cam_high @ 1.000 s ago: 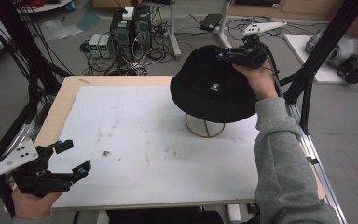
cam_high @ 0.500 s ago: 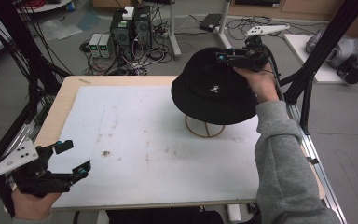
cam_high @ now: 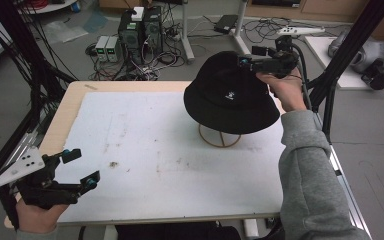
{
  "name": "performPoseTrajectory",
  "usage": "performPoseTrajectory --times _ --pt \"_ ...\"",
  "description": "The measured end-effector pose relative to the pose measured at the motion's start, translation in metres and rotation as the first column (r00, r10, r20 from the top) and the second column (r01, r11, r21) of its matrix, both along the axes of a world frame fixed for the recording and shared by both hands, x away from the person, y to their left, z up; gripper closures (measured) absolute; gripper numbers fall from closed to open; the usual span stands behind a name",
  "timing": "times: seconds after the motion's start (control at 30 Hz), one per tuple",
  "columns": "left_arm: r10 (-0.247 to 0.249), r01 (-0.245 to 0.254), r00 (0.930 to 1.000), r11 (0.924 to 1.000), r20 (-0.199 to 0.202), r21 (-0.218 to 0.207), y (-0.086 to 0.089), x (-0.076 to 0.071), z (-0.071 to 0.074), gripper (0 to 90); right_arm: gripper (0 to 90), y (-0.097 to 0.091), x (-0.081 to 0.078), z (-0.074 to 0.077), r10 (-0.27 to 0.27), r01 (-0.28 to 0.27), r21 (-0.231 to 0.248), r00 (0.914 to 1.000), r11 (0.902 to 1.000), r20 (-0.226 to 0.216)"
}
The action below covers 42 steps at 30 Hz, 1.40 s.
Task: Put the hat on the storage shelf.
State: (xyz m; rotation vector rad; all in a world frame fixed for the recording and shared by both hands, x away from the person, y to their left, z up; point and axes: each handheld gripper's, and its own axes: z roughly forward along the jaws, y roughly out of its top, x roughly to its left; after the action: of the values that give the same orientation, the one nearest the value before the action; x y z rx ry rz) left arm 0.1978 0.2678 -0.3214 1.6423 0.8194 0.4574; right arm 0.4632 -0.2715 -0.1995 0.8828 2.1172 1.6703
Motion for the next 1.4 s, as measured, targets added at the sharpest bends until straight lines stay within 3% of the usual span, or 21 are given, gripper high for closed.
performPoseTrajectory --times 0.37,0.53,0.7,0.83,0.9,1.27,1.4 --pt "-0.012 0.012 0.9999 0.9999 0.004 0.0 -0.006 0.003 0.001 5.8 10.5 -0.009 -0.021 0.008 -0.006 0.007 -0.019 0.9977 0.9998 0.067" --pt "-0.015 0.015 0.9998 0.9999 0.008 0.0 -0.007 0.005 0.003 5.8 10.5 -0.014 -0.034 0.012 -0.022 0.024 -0.029 0.9982 0.9993 0.056" --pt "-0.017 0.018 0.9995 0.9998 0.025 -0.013 -0.006 0.008 0.007 5.8 10.5 -0.019 -0.049 0.017 -0.027 0.032 -0.059 0.9969 0.9978 0.073" --pt "-0.027 0.027 0.9992 0.9995 0.03 -0.017 -0.006 0.013 0.009 5.8 10.5 -0.024 -0.059 0.018 -0.024 0.029 -0.048 0.9951 0.9984 0.096" --pt "-0.029 0.03 0.9991 0.9994 0.032 -0.019 -0.006 0.015 0.009 5.8 10.5 -0.027 -0.065 0.014 -0.009 0.013 -0.037 0.9919 0.9992 0.127" --pt "-0.048 0.048 0.9986 0.9985 0.022 -0.026 -0.012 0.026 0.007 5.8 10.6 -0.051 -0.086 -0.015 -0.065 0.067 -0.026 0.9942 0.9974 0.085" --pt "-0.048 0.048 0.9986 0.9984 0.024 -0.029 -0.012 0.027 0.007 5.8 10.5 -0.058 -0.097 -0.024 -0.095 0.097 -0.023 0.991 0.995 0.094"
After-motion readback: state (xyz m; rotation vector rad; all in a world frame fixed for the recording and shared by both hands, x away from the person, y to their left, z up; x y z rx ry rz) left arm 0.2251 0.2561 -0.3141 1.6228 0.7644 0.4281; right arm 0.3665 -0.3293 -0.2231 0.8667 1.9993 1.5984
